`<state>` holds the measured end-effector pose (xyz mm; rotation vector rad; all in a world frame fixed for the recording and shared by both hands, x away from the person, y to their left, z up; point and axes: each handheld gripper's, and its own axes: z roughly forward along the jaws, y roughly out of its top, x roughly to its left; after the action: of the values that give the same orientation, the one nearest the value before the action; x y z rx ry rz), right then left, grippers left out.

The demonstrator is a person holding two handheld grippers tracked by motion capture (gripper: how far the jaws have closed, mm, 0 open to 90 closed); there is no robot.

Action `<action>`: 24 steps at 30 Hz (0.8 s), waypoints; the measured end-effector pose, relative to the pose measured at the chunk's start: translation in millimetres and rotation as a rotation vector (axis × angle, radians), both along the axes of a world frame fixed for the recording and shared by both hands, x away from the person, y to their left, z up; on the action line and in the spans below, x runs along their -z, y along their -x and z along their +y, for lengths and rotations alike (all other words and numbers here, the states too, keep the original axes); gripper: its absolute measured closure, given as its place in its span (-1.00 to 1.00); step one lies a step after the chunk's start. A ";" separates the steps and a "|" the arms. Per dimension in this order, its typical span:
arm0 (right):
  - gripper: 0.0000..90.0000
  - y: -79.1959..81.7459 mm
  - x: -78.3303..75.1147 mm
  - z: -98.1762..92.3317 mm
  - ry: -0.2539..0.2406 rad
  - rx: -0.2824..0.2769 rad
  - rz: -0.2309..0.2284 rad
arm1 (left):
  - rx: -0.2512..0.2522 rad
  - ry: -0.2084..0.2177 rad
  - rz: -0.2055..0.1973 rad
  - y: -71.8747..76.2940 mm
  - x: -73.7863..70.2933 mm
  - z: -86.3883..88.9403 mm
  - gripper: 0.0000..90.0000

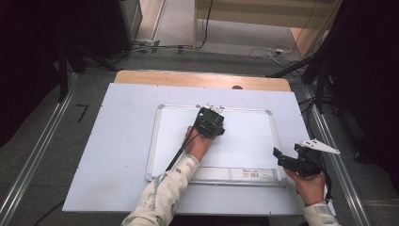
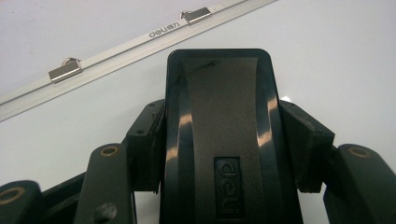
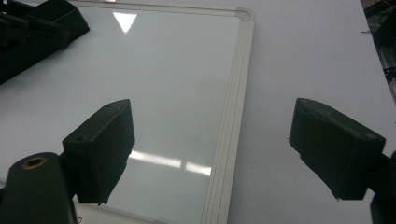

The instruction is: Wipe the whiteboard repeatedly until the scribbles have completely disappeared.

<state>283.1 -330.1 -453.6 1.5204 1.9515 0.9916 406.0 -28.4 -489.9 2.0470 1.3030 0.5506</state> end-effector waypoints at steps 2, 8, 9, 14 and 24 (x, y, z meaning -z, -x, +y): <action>-0.72 0.3 -0.2 -0.8 -0.001 0.001 -0.003 | -0.006 -0.001 -0.001 -5.3 -0.2 -1.2 -0.09; -0.72 -0.4 -0.3 0.1 -0.001 0.001 -0.002 | -0.001 0.001 -0.005 -18.1 -0.4 -9.3 -0.09; -0.72 -0.5 -0.3 0.1 -0.001 0.001 -0.001 | 0.003 -0.001 -0.005 -20.0 -0.5 -10.7 -0.09; -0.72 -0.5 -0.2 -1.0 -0.005 -0.002 -0.001 | 0.004 0.002 -0.008 -27.5 -0.6 -15.3 -0.09; -0.72 1.0 0.3 -3.0 -0.003 0.006 0.003 | 0.027 0.000 -0.005 -21.8 -0.5 -6.5 -0.09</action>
<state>282.1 -333.1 -453.9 1.5299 1.9469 0.9907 427.9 -34.8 -489.4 2.0590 1.2702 0.5433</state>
